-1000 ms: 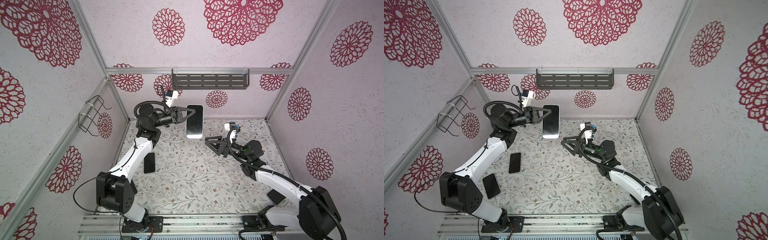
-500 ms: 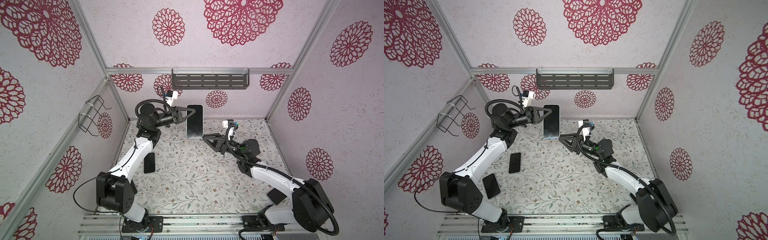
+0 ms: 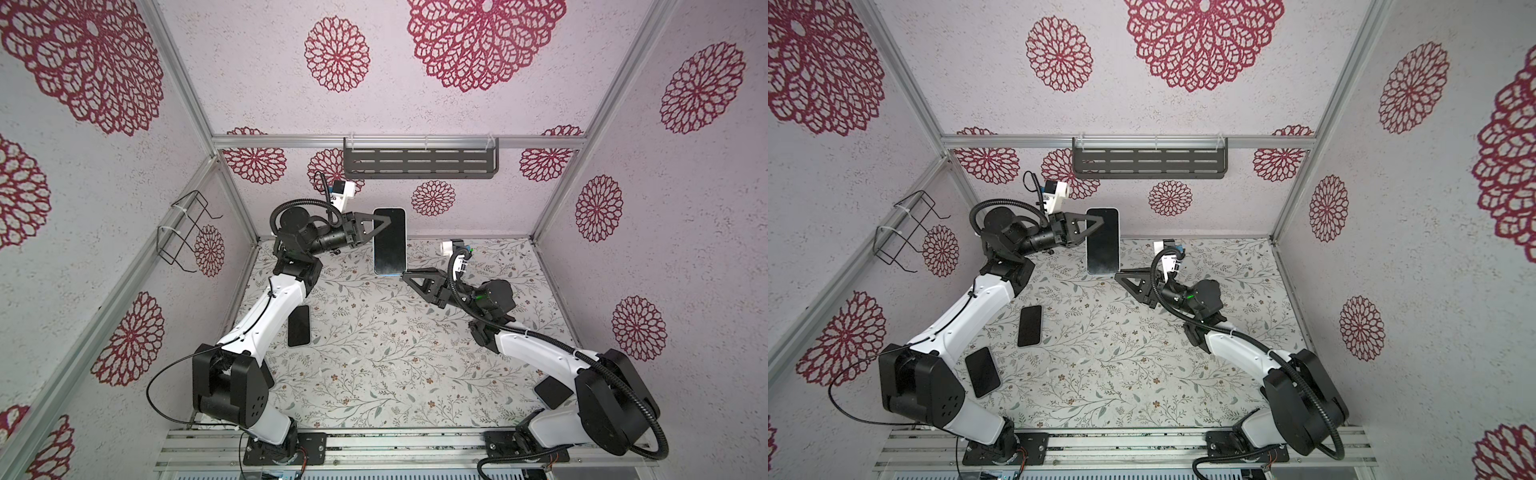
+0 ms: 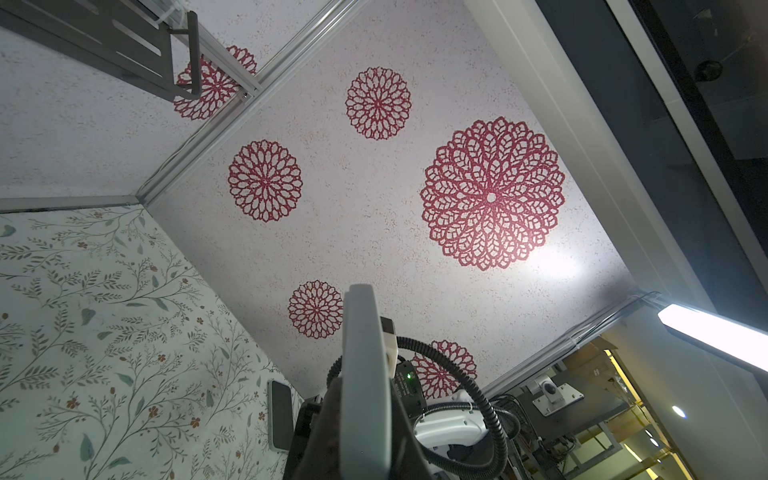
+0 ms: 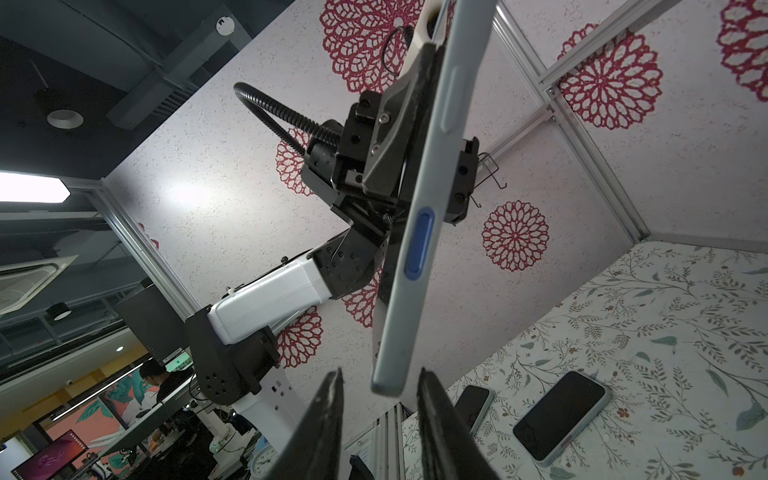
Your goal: Take the phone out of the phone case
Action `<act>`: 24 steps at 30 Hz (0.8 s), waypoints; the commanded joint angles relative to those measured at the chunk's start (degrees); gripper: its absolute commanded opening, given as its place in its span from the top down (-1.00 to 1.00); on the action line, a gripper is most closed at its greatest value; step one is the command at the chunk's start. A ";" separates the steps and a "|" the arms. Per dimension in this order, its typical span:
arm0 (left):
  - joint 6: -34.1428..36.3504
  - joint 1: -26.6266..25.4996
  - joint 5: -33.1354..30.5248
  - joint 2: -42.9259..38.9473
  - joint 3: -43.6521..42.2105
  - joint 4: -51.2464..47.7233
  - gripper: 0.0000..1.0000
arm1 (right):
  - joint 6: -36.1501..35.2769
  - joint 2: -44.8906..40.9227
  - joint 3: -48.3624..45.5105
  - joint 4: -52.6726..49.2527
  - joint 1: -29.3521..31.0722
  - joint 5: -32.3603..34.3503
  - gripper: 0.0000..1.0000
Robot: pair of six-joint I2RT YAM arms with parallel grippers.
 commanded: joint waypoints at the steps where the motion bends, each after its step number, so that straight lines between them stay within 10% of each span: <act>1: -0.63 -0.25 -0.80 -1.14 0.92 3.65 1.00 | 0.88 -0.33 2.12 4.68 0.21 1.02 0.37; 24: -10.25 -2.06 -3.04 1.14 -0.45 12.99 1.00 | 3.74 3.01 3.25 15.94 -0.33 0.37 1.00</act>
